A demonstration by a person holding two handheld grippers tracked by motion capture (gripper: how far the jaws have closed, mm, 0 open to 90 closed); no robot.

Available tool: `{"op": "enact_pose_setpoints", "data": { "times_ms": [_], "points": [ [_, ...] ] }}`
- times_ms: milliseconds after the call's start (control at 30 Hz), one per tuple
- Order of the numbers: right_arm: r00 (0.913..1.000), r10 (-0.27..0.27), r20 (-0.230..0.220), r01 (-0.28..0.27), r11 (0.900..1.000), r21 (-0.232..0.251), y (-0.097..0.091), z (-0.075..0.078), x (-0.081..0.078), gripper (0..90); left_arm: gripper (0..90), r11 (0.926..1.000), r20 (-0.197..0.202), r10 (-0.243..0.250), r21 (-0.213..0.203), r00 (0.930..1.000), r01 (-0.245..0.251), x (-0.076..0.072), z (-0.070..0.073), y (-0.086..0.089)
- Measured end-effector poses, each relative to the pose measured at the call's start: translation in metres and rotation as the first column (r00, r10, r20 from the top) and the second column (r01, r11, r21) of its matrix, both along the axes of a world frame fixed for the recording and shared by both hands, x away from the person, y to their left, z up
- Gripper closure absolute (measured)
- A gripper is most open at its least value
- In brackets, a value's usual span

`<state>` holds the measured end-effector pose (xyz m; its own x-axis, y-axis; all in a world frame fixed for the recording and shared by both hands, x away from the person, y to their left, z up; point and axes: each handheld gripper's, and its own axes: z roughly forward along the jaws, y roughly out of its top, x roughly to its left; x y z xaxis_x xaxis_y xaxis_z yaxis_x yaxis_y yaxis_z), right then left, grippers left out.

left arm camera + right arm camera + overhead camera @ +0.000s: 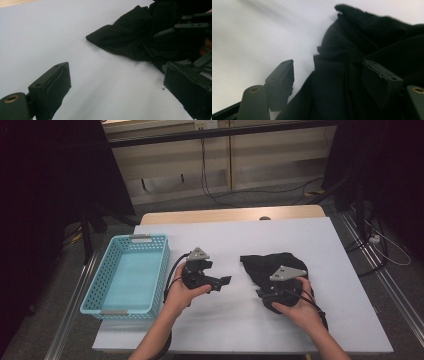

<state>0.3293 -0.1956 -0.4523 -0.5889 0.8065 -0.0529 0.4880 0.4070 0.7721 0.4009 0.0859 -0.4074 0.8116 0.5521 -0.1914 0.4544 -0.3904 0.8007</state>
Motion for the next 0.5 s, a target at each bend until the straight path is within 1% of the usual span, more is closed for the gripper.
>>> {"op": "enact_pose_setpoints", "data": {
  "times_ms": [33,67,100,133,167,200,233,267,300,333,367,400,433,467,500],
  "points": [
    [0.9999,-0.011,-0.001,0.011,0.9988,-0.047,0.002,-0.005,0.003,26.6,7.3,0.9999,-0.001,0.006,-0.009,1.0,-0.006,0.0,-0.001,0.0],
    [0.9999,-0.011,-0.001,0.011,0.9988,-0.047,0.002,-0.005,0.003,26.6,7.3,0.9999,-0.001,0.006,-0.009,1.0,-0.006,0.0,-0.001,0.0],
    [0.9998,-0.02,0.008,0.021,0.9956,-0.092,0.001,-0.009,0.005,33.4,7.3,1.0,-0.004,0.005,0.0,1.0,-0.005,0.001,-0.001,0.001],
    [0.9998,-0.02,0.008,0.021,0.9956,-0.092,0.001,-0.009,0.005,33.4,7.3,1.0,-0.004,0.005,0.0,1.0,-0.005,0.001,-0.001,0.001],
    [0.9986,-0.037,0.039,0.041,0.9916,-0.123,0.0,-0.011,0.006,43.2,7.3,1.0,-0.005,0.005,-0.005,1.0,-0.005,0.001,-0.002,0.001],
    [0.9986,-0.037,0.039,0.041,0.9916,-0.123,0.0,-0.011,0.006,43.2,7.3,1.0,-0.005,0.005,-0.005,1.0,-0.005,0.001,-0.002,0.001],
    [0.9982,-0.038,0.047,0.045,0.9893,-0.139,0.0,-0.01,0.006,53.1,7.3,1.0,-0.006,0.005,-0.006,1.0,-0.005,0.001,-0.002,0.001],
    [0.9982,-0.038,0.047,0.045,0.9893,-0.139,0.0,-0.01,0.006,53.1,7.3,1.0,-0.006,0.005,-0.006,1.0,-0.005,0.001,-0.002,0.001],
    [0.9965,-0.044,0.072,0.056,0.9804,-0.189,-0.004,-0.009,0.006,70.0,7.3,1.0,-0.003,0.004,-0.005,1.0,-0.004,0.001,-0.001,0.002],
    [0.9965,-0.044,0.072,0.056,0.9804,-0.189,-0.004,-0.009,0.006,70.0,7.3,1.0,-0.003,0.004,-0.005,1.0,-0.004,0.001,-0.001,0.002],
    [0.9962,-0.071,0.051,0.076,0.9902,-0.117,-0.009,-0.008,0.007,73.1,7.3,1.0,-0.003,0.004,-0.005,1.0,-0.004,0.001,-0.001,0.002],
    [0.9962,-0.071,0.051,0.076,0.9902,-0.117,-0.009,-0.008,0.007,73.1,7.3,1.0,-0.003,0.004,-0.005,1.0,-0.004,0.001,-0.001,0.002],
    [0.9959,-0.083,0.034,0.086,0.994,-0.068,-0.012,-0.007,0.007,74.5,7.3,1.0,-0.002,0.007,-0.003,1.0,-0.007,0.001,0.0,0.002],
    [0.9959,-0.083,0.034,0.086,0.994,-0.068,-0.012,-0.007,0.007,74.5,7.3,1.0,-0.002,0.007,-0.003,1.0,-0.007,0.001,0.0,0.002],
    [0.9965,-0.083,0.011,0.083,0.9965,0.013,-0.014,-0.004,0.006,77.6,7.3,0.9999,-0.001,0.011,-0.013,0.9999,-0.011,0.002,0.0,0.003]
  ]
}}
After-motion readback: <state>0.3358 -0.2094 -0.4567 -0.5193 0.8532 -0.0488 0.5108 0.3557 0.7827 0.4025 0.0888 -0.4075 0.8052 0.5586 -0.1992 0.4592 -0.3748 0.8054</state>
